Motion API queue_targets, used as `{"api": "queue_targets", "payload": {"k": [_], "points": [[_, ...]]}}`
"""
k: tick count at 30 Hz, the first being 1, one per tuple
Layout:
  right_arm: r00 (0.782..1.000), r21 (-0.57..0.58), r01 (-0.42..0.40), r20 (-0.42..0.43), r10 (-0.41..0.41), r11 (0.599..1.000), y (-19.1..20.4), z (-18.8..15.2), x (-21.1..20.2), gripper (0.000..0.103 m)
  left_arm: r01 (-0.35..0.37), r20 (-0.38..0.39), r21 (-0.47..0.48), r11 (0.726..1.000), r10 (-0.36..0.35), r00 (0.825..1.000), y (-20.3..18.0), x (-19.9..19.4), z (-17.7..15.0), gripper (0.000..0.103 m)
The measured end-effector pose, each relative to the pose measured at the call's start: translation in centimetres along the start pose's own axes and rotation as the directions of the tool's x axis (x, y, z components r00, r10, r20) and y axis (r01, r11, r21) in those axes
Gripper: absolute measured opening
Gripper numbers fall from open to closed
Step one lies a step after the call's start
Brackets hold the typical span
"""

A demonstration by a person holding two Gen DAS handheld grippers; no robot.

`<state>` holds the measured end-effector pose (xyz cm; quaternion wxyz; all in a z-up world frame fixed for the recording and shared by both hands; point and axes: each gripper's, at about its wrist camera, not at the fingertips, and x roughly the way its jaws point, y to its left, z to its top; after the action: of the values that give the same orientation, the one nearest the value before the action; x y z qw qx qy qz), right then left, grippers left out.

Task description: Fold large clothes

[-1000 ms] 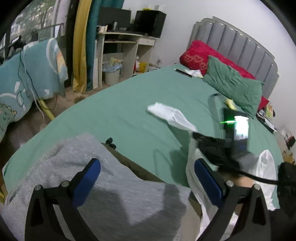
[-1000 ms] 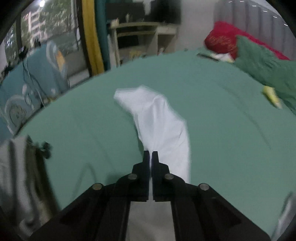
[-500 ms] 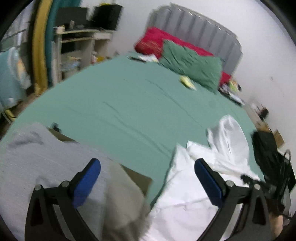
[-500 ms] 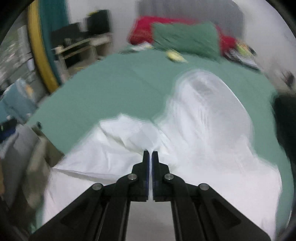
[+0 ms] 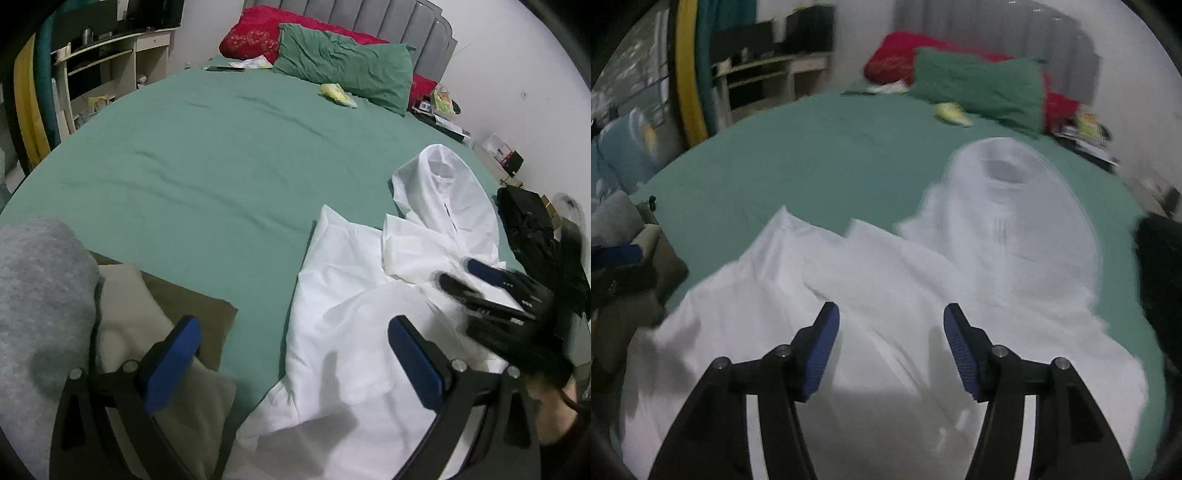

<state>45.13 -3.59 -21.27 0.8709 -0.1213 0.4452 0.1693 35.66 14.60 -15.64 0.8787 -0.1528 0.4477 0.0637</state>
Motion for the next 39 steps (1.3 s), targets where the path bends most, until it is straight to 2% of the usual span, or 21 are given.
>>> {"api": "queue_targets", "payload": {"k": [3,5,7,9,10,13,15,18,19,21,23,24,25,26,29,32,34,36,37,39], "points": [[0.998,0.014,-0.01,-0.056,0.01,1.0,0.8,0.8,4.3,0.054,0.002,-0.016,-0.005,1.0,-0.002,1.0,0.1,0.7,0.2,0.101],[0.999,0.031,0.034,-0.041,-0.032,0.999,0.0,1.0,4.6,0.005,0.016,-0.032,-0.011,1.0,-0.016,0.999,0.0,1.3,0.4,0.101],[1.0,0.104,-0.006,-0.015,0.007,0.995,-2.3,1.1,3.0,0.005,0.034,-0.036,-0.025,0.999,-0.035,0.999,0.0,1.6,0.6,0.102],[0.999,0.159,0.012,0.033,-0.017,0.987,-4.7,1.3,0.6,0.005,0.051,-0.033,-0.035,0.998,-0.052,0.998,-0.1,1.8,0.8,0.101],[0.998,0.198,-0.005,0.061,-0.007,0.98,-6.4,1.3,-1.0,0.005,0.066,-0.023,-0.04,0.997,-0.067,0.998,-0.2,1.8,1.0,0.102],[0.98,0.324,-0.127,0.186,0.068,0.938,-13.0,0.2,-7.1,0.005,0.084,0.009,-0.034,0.996,-0.084,0.996,-0.6,1.9,1.3,0.102],[0.964,0.369,-0.175,0.251,0.083,0.913,-17.0,-1.1,-10.6,0.005,0.071,0.02,-0.017,0.997,-0.071,0.997,-0.9,2.2,1.4,0.102],[0.958,0.44,-0.159,0.285,0.031,0.884,-22.6,-3.0,-14.0,0.005,0.037,0.001,-0.011,0.999,-0.037,0.999,-1.2,3.5,1.4,0.102],[0.957,0.476,-0.161,0.291,0.017,0.865,-24.7,-4.2,-14.9,0.005,0.035,-0.007,-0.017,0.999,-0.036,0.999,-1.1,3.8,1.3,0.102],[0.947,0.529,-0.216,0.319,0.044,0.821,-28.0,-7.3,-15.9,0.005,0.032,-0.025,-0.023,0.999,-0.033,0.999,-1.3,4.4,1.2,0.102],[0.952,0.596,-0.257,0.292,0.092,0.761,-30.6,-10.4,-15.0,0.011,0.028,-0.035,-0.01,1.0,-0.029,0.999,-1.7,5.0,0.9,0.102],[0.965,0.631,-0.235,0.242,0.1,0.739,-31.4,-11.8,-14.1,0.018,0.022,-0.038,0.003,1.0,-0.022,0.999,-2.0,5.3,0.6,0.102],[0.979,0.657,-0.19,0.186,0.087,0.729,-32.0,-12.8,-13.3,0.048,0.012,-0.04,0.025,1.0,-0.011,0.999,-2.4,5.6,0.4,0.102],[0.991,0.683,-0.127,0.12,0.062,0.72,-32.2,-14.5,-12.3,0.071,0.002,-0.041,0.048,0.999,0.0,0.999,-2.7,5.9,0.1,0.102],[0.997,0.69,-0.066,0.065,0.03,0.721,-31.8,-16.7,-11.6,0.071,-0.021,-0.076,0.101,0.995,0.028,0.997,-3.3,7.2,-0.8,0.101],[0.995,0.656,0.003,0.073,-0.067,0.755,-29.9,-17.4,-12.7,0.071,-0.035,-0.074,0.135,0.99,0.045,0.996,-3.6,7.5,-1.4,0.097],[0.989,0.638,0.076,0.053,-0.141,0.766,-29.5,-18.5,-13.5,0.071,-0.055,-0.06,0.189,0.981,0.067,0.996,-4.0,7.5,-1.8,0.088],[0.99,0.634,0.112,-0.009,-0.138,0.765,-29.5,-18.5,-12.9,0.071,-0.07,-0.04,0.244,0.967,0.082,0.996,-4.4,7.3,-2.2,0.074],[0.987,0.62,0.144,-0.029,-0.161,0.771,-29.6,-18.1,-12.7,0.071,-0.074,-0.034,0.255,0.964,0.085,0.996,-4.4,7.2,-2.2,0.071],[0.975,0.558,0.187,-0.004,-0.224,0.808,-29.1,-16.5,-13.2,0.071,-0.093,-0.028,0.259,0.961,0.103,0.994,-4.3,6.9,-2.2,0.06]]}}
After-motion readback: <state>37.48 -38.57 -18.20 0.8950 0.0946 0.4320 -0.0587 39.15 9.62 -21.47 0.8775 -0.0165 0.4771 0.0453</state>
